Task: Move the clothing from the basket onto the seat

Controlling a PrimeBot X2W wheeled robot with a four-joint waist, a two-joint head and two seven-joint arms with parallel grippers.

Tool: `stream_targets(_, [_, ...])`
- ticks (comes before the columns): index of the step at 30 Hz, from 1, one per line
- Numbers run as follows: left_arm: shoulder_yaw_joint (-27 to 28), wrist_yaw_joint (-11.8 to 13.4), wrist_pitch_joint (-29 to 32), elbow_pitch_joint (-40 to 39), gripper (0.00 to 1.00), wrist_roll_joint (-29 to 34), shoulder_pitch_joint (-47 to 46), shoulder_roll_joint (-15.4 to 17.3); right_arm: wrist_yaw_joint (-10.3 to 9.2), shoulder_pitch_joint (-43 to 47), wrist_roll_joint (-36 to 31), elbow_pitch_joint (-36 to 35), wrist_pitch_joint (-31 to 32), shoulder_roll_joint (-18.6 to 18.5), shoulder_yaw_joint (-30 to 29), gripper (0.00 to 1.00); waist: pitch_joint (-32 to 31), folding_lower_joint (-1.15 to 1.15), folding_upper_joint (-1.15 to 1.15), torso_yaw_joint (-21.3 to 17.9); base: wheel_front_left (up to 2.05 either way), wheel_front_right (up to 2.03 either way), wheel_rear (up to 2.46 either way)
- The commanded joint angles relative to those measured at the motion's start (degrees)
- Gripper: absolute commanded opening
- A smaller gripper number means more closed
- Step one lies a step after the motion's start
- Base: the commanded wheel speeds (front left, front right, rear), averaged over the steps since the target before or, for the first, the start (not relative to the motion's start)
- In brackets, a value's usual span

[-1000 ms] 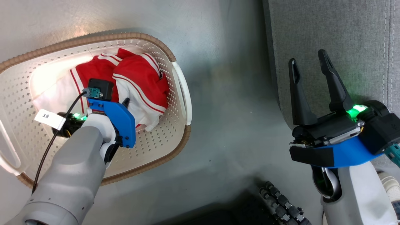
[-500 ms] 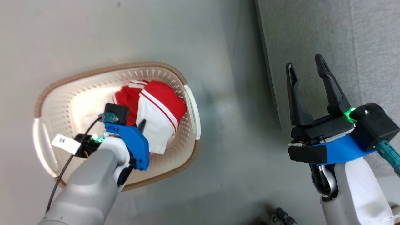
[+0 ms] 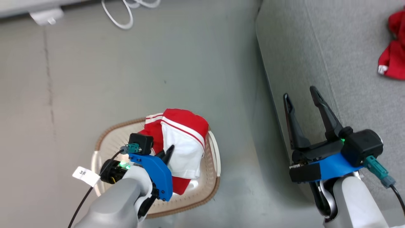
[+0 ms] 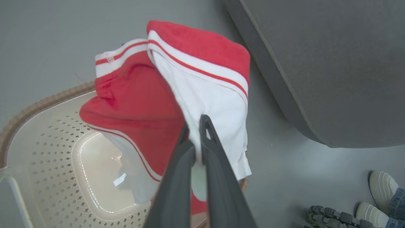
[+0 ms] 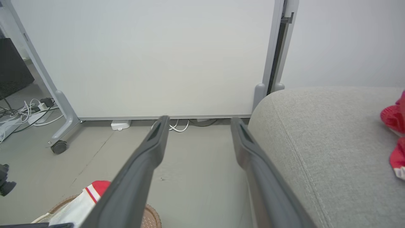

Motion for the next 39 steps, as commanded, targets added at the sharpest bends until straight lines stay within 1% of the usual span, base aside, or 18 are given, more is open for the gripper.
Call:
stream_targets(1, [-0.56,-0.14,-0.82,-0.77,0.0,-0.46,0.69,0.01,0.03,0.99,-0.18,0.26,0.35,-0.06,-0.1,1.0,-6.03,0.02,0.0,2.96,0.0,0.0,0.0])
stream_targets(12, [-5.21,-0.14,-5.09,-6.65,0.0,-1.69,-0.84,-0.28,0.03,5.95,0.17,0.73,2.43,-0.07,-0.48,1.0,-16.07,0.02,0.0,7.5,0.0,0.0,0.0])
stream_targets(18, [-7.14,-0.14,-5.29,-9.3,0.0,-1.43,-4.24,-0.16,0.03,8.34,0.53,0.72,3.71,-0.06,-0.04,1.0,-19.42,0.02,0.0,9.37,0.0,0.0,0.0])
stream_targets(23, [-7.68,-0.14,-4.86,-10.5,0.0,-1.24,-7.75,-1.02,0.03,10.01,1.02,1.3,4.61,-0.06,0.96,1.0,-21.88,0.02,0.0,10.67,0.0,0.0,0.0])
stream_targets(30, [-8.05,-0.14,-4.66,-10.19,0.0,-0.59,-12.72,-3.01,0.03,11.06,1.37,1.97,5.71,-0.06,3.05,1.0,-24.49,0.02,0.0,11.51,0.0,0.0,0.0])
stream_targets(35, [-8.16,-0.14,-4.91,-9.61,0.0,-0.41,-14.44,-4.46,0.03,11.78,1.83,2.37,6.27,-0.06,4.59,1.0,-26.23,0.02,0.0,11.32,0.0,0.0,0.0])
stream_targets(39, [-8.81,-0.14,-4.8,-9.06,0.0,-0.08,-14.91,-4.99,0.03,12.34,2.12,2.39,6.79,-0.06,5.49,1.0,-26.84,0.02,0.0,11.14,0.0,0.0,0.0])
